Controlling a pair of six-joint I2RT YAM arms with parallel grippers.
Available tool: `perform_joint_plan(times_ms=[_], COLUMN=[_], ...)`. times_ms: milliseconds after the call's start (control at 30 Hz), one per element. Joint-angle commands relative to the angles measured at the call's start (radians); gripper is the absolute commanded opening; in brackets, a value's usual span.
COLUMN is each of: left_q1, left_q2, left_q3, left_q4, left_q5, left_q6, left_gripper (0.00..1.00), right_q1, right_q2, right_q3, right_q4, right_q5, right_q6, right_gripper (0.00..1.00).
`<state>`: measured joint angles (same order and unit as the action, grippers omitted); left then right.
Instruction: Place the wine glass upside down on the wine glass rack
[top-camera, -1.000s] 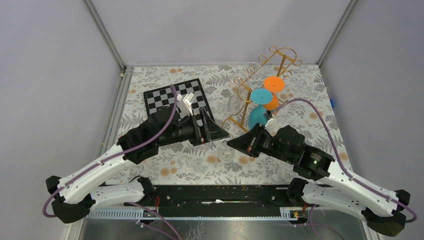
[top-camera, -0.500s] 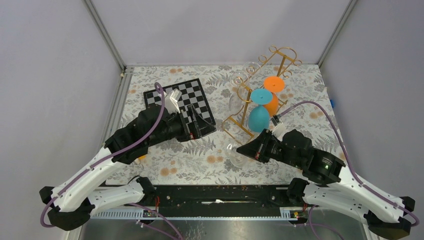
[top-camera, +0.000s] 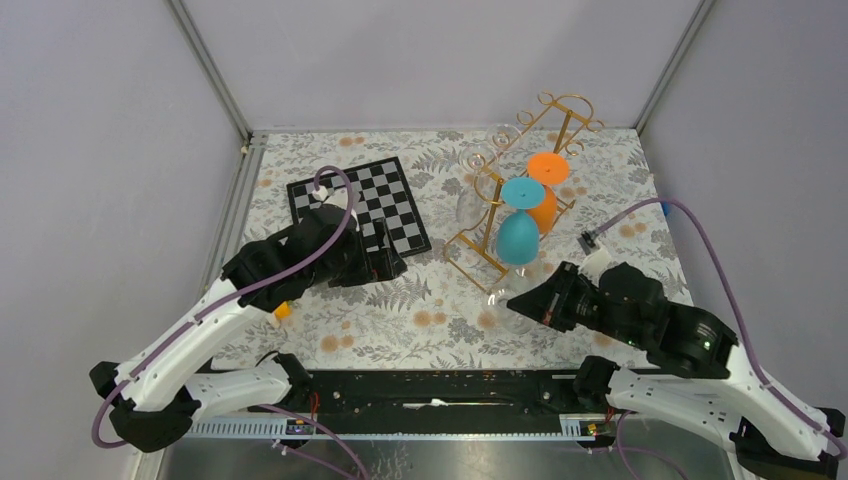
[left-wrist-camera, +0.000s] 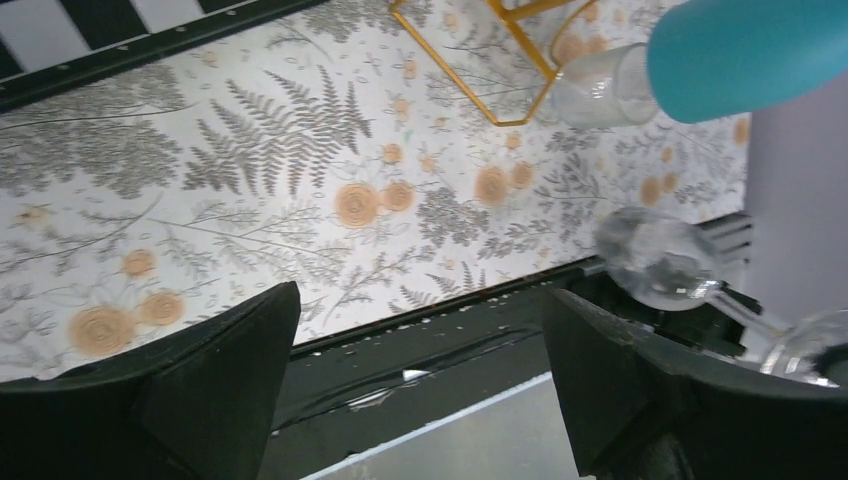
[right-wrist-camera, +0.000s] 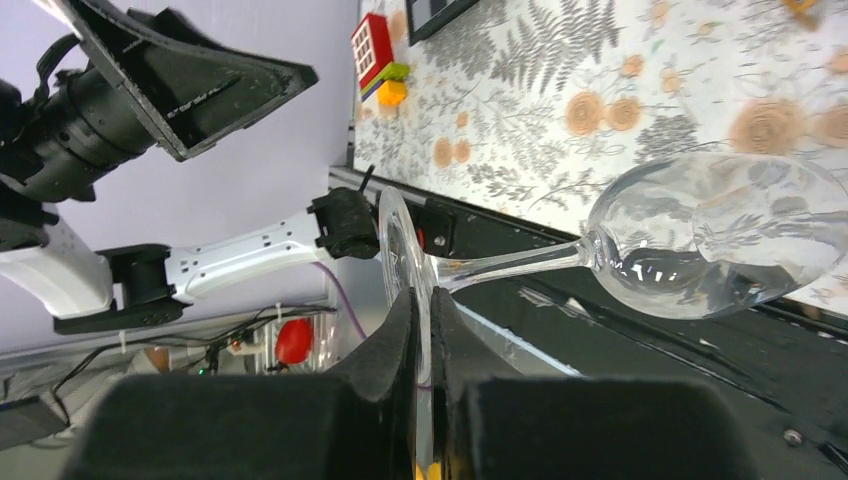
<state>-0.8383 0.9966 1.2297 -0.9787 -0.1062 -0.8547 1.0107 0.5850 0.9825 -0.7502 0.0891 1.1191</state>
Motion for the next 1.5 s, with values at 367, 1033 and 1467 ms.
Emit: perform_joint_plan(times_ms=[367, 1033, 1467], left_q1=[0.004, 0.004, 0.004], left_q2=[0.014, 0.002, -0.016], left_q3=[0.025, -0.024, -0.043], left_q4=[-0.084, -0.069, -0.062], left_q5=[-0.098, -0.069, -0.071], left_q6=[0.042, 0.018, 0.025], left_gripper=[0.99, 0.99, 0.99], right_q1=[-0.004, -0.409, -0.838], right_q2=[0.003, 0.188, 0.213], right_q3=[0.263, 0.420, 0.412], right_q4=[-0.292, -0.195, -0.195], right_q5=[0.251, -0.262, -0.504], right_q6=[-0.127, -0.242, -0.305], right_gripper=[0.00, 0.00, 0.00])
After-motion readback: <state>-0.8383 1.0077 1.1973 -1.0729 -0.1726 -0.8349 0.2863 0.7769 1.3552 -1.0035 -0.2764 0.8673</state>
